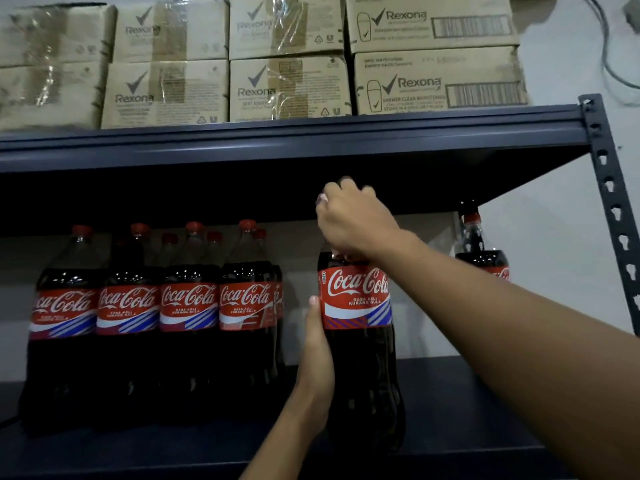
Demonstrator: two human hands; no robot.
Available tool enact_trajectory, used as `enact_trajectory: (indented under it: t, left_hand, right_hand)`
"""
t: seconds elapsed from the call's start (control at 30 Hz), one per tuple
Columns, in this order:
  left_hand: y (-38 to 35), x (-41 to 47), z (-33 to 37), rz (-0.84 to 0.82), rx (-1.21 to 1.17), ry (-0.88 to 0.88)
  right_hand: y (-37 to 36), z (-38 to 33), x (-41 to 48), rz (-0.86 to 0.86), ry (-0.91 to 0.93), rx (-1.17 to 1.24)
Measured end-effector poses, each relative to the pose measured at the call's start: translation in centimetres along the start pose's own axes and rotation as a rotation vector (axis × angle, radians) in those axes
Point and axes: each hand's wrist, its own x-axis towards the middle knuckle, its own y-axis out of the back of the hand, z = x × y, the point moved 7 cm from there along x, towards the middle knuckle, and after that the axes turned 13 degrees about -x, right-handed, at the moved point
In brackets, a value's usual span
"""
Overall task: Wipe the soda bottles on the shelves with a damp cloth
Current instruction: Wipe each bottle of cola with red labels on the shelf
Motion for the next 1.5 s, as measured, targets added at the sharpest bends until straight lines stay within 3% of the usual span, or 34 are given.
enact_trajectory:
  t: [0.2,0.3,0.5,0.57,0.7,0.77,0.87,1.03,1.13,1.23,1.33,1.47,1.5]
  left_hand:
    - [-0.3,-0.1,0.0,-0.039,-0.010,-0.006]
    - [-0.3,-0.2,0.0,-0.016,-0.016,-0.012]
    - [-0.7,-0.8,0.0,-0.043,-0.064,-0.043]
    - [-0.8,-1.2,-0.5,-0.083,-0.157,0.035]
    - [0.8,-1.6,-0.1,-0.061,0.079,0.049]
    - [0.6,-1.1,0.1,-0.086,-0.012,0.064]
    - [-0.3,-1.4,0.1,-0.084,-0.052,0.062]
    - [-1.0,-1.7,-0.1,-0.129,-0.067,0.043]
    - [-0.4,-1.2,0.2,-0.088,-0.049,0.024]
    - [0.3,-2.1,1.2,-0.050,0.083,0.071]
    - [0.1,-2.6,1.5,-0.010,0.101,0.079]
    - [-0.7,-2.7,0.9,0.035,0.017,-0.034]
    - [-0.8,-2.7,0.8,0.026,0.008,-0.042]
  right_hand:
    - [1.1,0.3,1.2,0.026,-0.028,0.098]
    - [0.0,-0.2,-1.3,0.030,0.035,-0.001]
    - [-2.1,-1.6,-10.4,0.282,0.183,-0.221]
    - [-4.1,-1.8,-14.0,0.263,0.174,-0.178]
    - [-7.2,-2.9,-21.1,0.141,0.109,-0.194]
    - [-7.8,-2.9,-23.2,0.070,0.156,-0.184]
    - [-7.3,-2.5,-22.3,0.050,0.132,-0.118]
    - [-2.9,-0.2,-13.6,0.329,0.031,0.193]
    - [-1.3,2.5,-8.4,0.221,-0.098,0.434]
    - [-1.6,3.2,-6.6,0.133,-0.071,0.554]
    - [-1.6,2.4,-7.3,0.193,0.002,0.545]
    - [-1.4,1.5,-11.8,0.410,0.121,0.292]
    - [-2.5,0.8,-13.0,0.394,0.127,0.241]
